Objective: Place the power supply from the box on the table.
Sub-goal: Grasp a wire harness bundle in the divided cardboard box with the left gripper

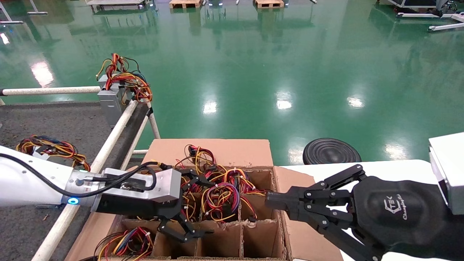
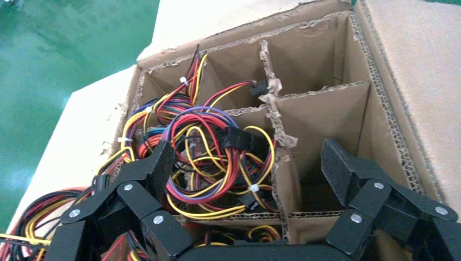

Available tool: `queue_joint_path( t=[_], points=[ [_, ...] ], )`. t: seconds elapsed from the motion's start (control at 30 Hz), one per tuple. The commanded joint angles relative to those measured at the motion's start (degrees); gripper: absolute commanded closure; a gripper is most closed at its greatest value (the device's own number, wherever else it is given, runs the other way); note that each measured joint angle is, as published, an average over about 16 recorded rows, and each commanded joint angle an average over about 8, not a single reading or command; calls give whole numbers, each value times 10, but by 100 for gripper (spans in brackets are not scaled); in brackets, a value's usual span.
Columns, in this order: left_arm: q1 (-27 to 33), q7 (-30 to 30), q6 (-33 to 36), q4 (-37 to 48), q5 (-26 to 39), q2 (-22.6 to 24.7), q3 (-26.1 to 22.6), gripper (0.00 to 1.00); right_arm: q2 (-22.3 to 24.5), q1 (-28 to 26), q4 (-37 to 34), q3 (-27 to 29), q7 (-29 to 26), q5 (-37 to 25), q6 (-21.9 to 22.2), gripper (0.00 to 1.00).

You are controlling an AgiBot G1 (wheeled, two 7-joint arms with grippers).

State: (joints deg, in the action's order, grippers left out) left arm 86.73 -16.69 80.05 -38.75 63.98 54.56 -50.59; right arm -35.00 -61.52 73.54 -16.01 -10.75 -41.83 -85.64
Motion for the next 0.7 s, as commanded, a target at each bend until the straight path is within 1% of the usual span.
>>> queue_joint_path(
  t=[0.03,0.43,0.7],
  points=[
    [2,-4,-1,5,-1,2,-3,0,0,0,0,0,0,0,0,100],
    [19,-35,-37,30,0,18,-32,0,0,0,0,0,0,0,0,100],
    [33,-58,-75,52,0,32,-57,0,0,0,0,0,0,0,0,100]
  ],
)
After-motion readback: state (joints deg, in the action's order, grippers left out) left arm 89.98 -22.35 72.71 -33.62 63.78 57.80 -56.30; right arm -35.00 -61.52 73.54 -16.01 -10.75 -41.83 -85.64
